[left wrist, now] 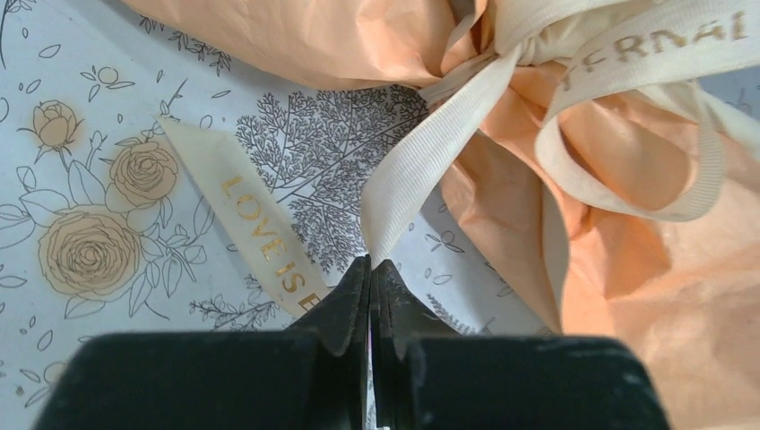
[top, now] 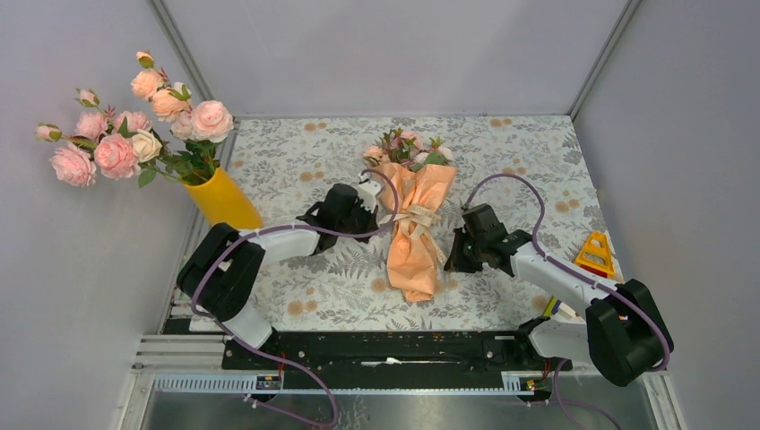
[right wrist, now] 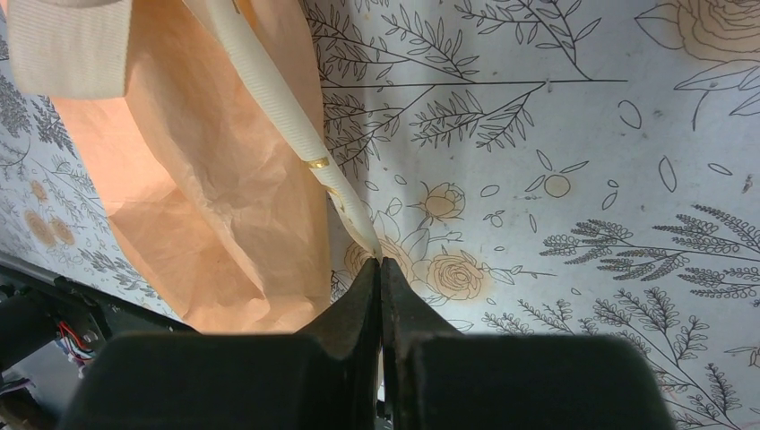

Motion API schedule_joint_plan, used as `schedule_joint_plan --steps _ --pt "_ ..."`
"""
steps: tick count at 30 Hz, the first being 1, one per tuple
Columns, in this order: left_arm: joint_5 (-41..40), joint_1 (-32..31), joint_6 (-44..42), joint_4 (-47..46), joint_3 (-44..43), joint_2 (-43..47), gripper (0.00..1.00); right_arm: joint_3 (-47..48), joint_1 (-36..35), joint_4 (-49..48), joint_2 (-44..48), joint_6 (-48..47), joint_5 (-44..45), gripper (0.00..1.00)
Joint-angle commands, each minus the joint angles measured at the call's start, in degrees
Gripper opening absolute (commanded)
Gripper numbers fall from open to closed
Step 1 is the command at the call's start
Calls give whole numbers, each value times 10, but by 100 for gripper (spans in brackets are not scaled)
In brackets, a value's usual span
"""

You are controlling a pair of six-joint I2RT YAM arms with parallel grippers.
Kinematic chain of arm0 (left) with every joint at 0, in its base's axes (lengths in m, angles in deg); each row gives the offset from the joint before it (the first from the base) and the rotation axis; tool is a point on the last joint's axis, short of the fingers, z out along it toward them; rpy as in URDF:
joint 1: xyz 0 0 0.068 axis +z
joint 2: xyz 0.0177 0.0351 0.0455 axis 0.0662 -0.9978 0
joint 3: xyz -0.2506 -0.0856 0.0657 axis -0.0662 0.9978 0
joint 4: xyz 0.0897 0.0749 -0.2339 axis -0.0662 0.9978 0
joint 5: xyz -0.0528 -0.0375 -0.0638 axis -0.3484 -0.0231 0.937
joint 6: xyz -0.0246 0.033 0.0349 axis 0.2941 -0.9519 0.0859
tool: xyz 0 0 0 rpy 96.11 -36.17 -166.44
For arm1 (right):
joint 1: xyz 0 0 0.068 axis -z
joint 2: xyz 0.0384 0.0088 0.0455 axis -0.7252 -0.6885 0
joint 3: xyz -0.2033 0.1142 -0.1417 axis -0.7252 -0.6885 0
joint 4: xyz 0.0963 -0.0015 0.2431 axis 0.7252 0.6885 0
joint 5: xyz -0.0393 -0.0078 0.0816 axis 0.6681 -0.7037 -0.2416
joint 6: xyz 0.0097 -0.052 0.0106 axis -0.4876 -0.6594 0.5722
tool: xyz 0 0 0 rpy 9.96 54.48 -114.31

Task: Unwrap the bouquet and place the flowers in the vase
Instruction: Untie the ribbon from the wrapping paper.

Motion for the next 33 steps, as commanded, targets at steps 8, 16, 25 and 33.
schedule_joint_plan --steps 8,16,25,33 --pt "-12 -30 106 319 -173 39 0 45 4 16 -3 -27 32 0" --pt "48 -35 188 371 -186 53 3 58 4 22 -5 -50 79 0" --pt "45 -36 181 342 -164 34 2 54 4 9 -13 -54 122 0" --pt "47 -36 187 292 -133 49 0 47 4 -8 -17 -49 120 0"
